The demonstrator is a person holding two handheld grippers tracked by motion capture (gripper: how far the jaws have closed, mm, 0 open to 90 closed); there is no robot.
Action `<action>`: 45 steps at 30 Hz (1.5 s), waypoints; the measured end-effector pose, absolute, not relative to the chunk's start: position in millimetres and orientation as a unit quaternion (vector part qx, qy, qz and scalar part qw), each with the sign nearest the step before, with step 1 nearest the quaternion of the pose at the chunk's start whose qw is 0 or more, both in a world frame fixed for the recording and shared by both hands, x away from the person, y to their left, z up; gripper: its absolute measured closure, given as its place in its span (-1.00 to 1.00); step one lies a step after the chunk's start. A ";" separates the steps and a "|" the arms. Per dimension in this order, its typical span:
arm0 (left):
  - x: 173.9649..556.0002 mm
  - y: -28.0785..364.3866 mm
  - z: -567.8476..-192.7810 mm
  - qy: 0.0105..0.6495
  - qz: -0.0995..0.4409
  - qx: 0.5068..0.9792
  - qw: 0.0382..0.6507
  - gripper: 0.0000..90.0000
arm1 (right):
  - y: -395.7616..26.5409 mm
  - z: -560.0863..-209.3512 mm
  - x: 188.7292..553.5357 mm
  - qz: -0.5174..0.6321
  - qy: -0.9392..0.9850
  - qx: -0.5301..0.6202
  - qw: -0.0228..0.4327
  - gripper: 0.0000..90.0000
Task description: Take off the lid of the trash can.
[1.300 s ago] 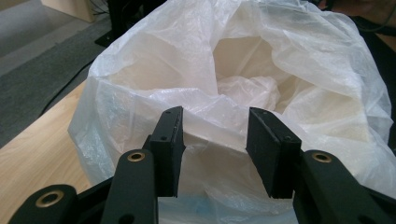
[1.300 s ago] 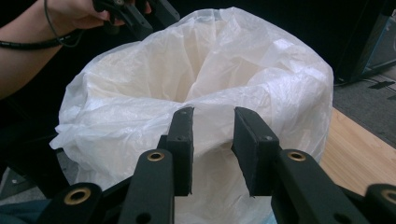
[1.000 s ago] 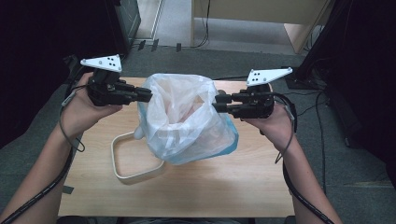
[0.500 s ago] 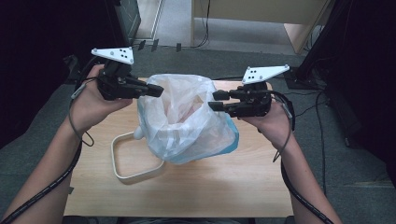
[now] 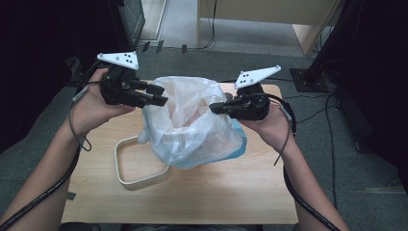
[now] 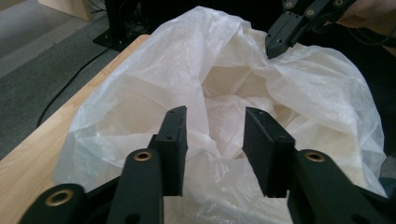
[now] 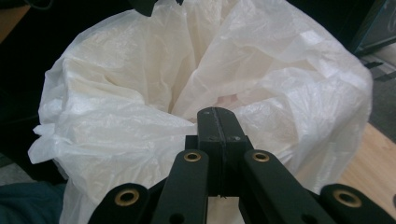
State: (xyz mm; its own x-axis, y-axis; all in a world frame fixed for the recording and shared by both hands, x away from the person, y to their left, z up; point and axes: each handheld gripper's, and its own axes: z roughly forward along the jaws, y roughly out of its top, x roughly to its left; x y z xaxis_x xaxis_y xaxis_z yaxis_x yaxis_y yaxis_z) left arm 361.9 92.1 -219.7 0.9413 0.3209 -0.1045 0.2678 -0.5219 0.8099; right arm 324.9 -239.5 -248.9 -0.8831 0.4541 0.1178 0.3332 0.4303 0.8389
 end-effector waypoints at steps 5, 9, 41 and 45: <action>355.4 96.8 -219.3 0.160 0.046 0.877 0.450 0.04 | -238.9 -244.2 326.6 0.503 0.830 0.237 0.057 1.00; 355.9 102.5 -222.1 0.172 0.051 0.879 0.442 -0.08 | -237.1 -240.4 326.8 0.507 0.827 0.234 0.066 1.00; 354.5 56.1 -201.7 0.160 0.014 0.871 0.465 1.00 | -228.0 -228.9 328.6 0.518 0.822 0.226 0.076 0.90; 357.2 41.3 -203.1 0.156 0.011 0.875 0.458 1.00 | -231.0 -235.1 330.4 0.509 0.823 0.230 0.101 0.57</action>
State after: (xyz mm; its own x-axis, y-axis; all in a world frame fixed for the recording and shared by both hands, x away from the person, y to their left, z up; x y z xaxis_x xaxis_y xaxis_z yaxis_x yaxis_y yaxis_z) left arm 357.2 41.3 -203.1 0.9512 0.2828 -0.1232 0.2623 -0.5312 0.8056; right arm 330.4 -231.0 -235.1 -0.8742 0.4807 0.0682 0.2759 0.3763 0.8845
